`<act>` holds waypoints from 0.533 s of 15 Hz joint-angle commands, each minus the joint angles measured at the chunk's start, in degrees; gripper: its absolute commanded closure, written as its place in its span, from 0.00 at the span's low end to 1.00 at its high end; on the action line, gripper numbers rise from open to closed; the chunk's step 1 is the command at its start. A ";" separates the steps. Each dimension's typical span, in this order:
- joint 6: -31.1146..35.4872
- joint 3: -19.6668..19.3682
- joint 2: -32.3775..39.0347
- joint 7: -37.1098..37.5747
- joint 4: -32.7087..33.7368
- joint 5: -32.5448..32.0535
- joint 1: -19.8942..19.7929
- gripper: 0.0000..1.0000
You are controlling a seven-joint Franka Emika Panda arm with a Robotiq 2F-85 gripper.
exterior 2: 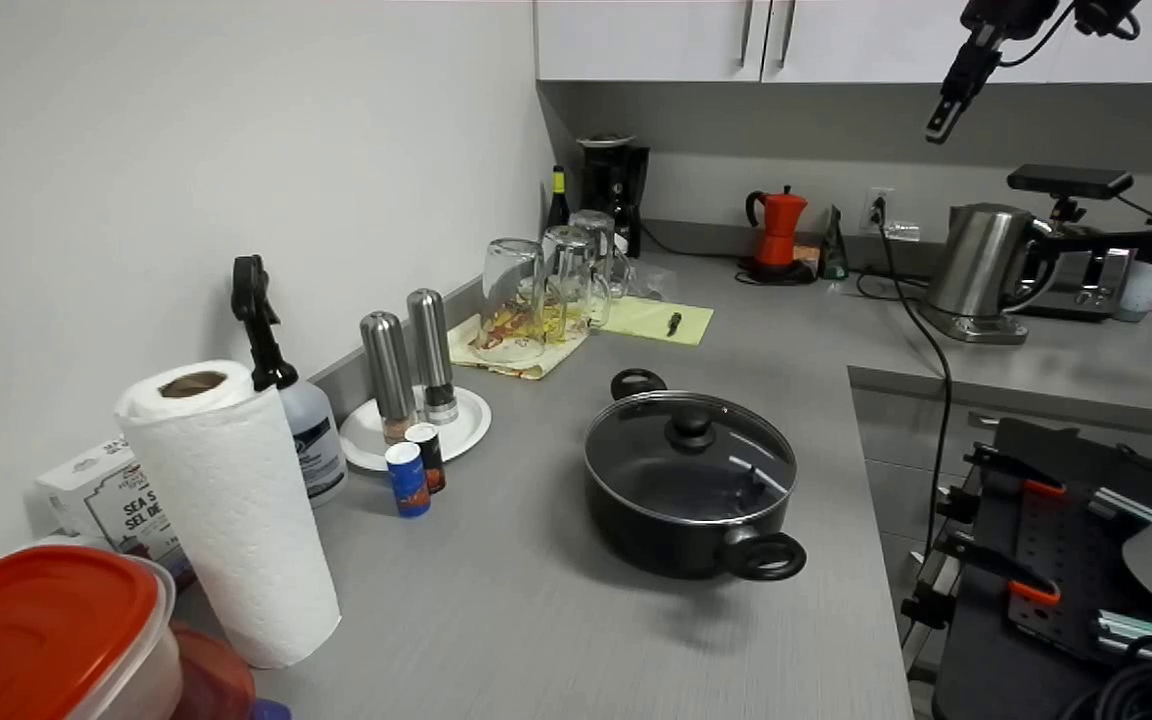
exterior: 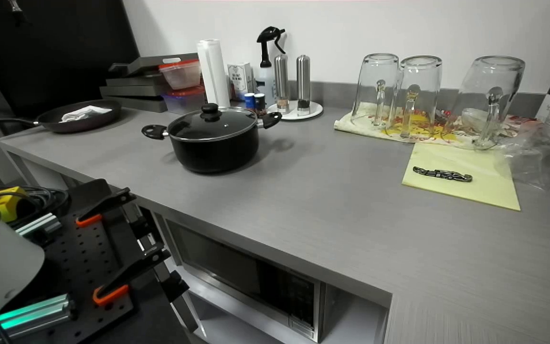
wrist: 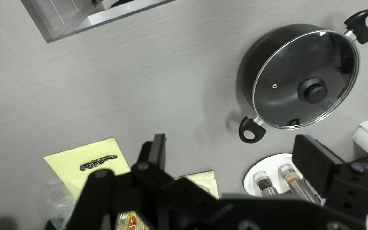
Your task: Remove the lid from the pot
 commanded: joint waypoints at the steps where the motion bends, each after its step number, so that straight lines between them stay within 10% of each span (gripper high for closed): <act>1: 3.10 1.87 3.86 0.71 0.30 1.66 0.52 0.00; 8: 13.83 9.30 18.09 1.97 2.01 4.68 6.76 0.00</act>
